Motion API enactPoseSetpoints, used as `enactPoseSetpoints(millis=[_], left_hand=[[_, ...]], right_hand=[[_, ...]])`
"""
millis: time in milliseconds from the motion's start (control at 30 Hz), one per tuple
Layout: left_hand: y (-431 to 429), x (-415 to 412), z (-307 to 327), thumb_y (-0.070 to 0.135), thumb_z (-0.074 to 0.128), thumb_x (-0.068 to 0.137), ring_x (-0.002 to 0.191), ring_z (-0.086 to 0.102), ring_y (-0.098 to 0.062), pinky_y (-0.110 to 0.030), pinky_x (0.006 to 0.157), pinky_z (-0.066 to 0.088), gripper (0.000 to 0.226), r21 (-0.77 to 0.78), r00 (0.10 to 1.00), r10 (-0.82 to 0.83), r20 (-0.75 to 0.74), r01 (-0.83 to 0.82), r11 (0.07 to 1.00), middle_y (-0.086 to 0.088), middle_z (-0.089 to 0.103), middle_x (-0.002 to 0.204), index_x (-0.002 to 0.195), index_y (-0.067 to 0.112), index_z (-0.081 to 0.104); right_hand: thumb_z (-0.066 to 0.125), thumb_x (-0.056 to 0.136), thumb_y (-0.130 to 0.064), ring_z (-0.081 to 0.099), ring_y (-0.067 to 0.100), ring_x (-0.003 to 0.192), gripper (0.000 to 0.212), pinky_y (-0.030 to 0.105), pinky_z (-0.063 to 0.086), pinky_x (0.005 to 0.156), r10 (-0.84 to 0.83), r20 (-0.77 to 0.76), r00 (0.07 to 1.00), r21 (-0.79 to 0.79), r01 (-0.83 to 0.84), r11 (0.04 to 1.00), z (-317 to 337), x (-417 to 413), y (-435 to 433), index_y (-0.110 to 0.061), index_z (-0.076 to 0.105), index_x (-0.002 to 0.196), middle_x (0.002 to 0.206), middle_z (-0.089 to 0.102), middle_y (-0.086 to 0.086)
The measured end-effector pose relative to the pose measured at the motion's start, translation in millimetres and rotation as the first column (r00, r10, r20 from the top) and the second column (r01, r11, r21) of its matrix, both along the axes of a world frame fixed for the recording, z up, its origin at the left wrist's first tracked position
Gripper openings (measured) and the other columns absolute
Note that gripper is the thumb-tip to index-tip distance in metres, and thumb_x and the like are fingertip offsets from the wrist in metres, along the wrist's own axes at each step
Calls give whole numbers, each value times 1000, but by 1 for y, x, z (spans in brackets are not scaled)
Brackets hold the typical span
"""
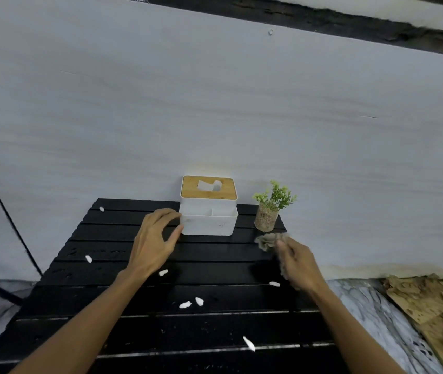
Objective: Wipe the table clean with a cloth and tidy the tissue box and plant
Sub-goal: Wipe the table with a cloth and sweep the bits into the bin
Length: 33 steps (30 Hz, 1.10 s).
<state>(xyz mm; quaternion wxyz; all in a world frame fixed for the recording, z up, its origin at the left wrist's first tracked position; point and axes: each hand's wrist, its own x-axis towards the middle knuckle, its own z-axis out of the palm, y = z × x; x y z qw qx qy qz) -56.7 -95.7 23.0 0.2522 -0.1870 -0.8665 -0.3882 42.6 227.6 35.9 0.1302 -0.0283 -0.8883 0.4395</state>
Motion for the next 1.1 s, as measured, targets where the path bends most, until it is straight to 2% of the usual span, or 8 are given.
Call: enactPoseSetpoints(millis=[100, 200, 467, 533, 700, 800, 867, 1100], left_hand=[[-25, 30, -5, 26, 66, 90, 112, 50, -9, -32, 97, 43, 27, -69, 999, -14, 34, 16, 997, 8, 61, 118, 117, 23, 66], [-50, 58, -15, 28, 63, 92, 113, 51, -8, -37, 97, 45, 26, -143, 997, 14, 76, -3, 990, 12, 61, 119, 118, 26, 65], [-80, 110, -19, 35, 56, 94, 117, 50, -9, -39, 101, 42, 31, -167, 980, 67, 185, -36, 985, 13, 59, 124, 123, 28, 62], [-86, 115, -17, 35, 56, 95, 116, 51, -10, -36, 99, 42, 30, -162, 979, 76, 191, -44, 986, 12, 60, 123, 123, 27, 62], [-112, 120, -18, 33, 56, 95, 114, 54, -17, -40, 97, 45, 30, -194, 971, 130, 199, -91, 977, 7, 63, 121, 122, 22, 63], [-129, 120, -21, 30, 55, 95, 117, 54, -21, -43, 97, 45, 30, -247, 961, 185, 204, -132, 960, 3, 63, 124, 122, 20, 63], [-136, 120, -22, 34, 51, 96, 122, 51, -21, -43, 99, 42, 33, -287, 953, 212, 216, -145, 947, 2, 61, 129, 124, 20, 62], [-152, 116, -30, 52, 29, 92, 133, 41, -19, -39, 108, 31, 56, -391, 941, 250, 231, -145, 909, 6, 52, 140, 131, 24, 57]], right_hand=[[45, 106, -32, 66, 1, 102, 24, 28, 46, 88, -68, 105, 992, 203, 46, 978, -35, 1, 26, -28, 68, 109, 101, 72, -21], [46, 105, -36, 41, 23, 144, 44, 36, 30, 120, -62, 123, 991, 365, 13, 931, -67, 0, 25, -15, 56, 142, 149, 51, 3], [44, 107, -22, 47, 9, 136, 38, 29, 35, 117, 227, 131, 965, 203, -250, 947, -31, 42, -98, -14, 50, 144, 146, 53, -2], [47, 106, -18, 60, -10, 109, 32, 15, 48, 96, 337, 129, 933, 84, -349, 933, -26, 48, -118, -15, 57, 137, 122, 66, -14], [42, 108, -22, 60, 1, 58, 27, 18, 49, 56, 227, 68, 972, -102, -219, 970, -12, 45, -105, -40, 63, 111, 77, 70, -26], [41, 108, -29, 65, 14, 111, 28, 36, 55, 94, -7, 24, 1000, 32, 6, 999, -35, 22, -77, -30, 62, 126, 126, 67, -5], [39, 108, -29, 41, 33, 140, 37, 46, 35, 115, -73, 67, 995, 256, 54, 965, -58, 3, -72, -17, 57, 138, 149, 50, 12], [38, 108, -31, 33, 29, 145, 40, 43, 33, 118, 217, 40, 975, 360, -217, 907, -66, -38, -151, -13, 54, 140, 147, 50, 9]])
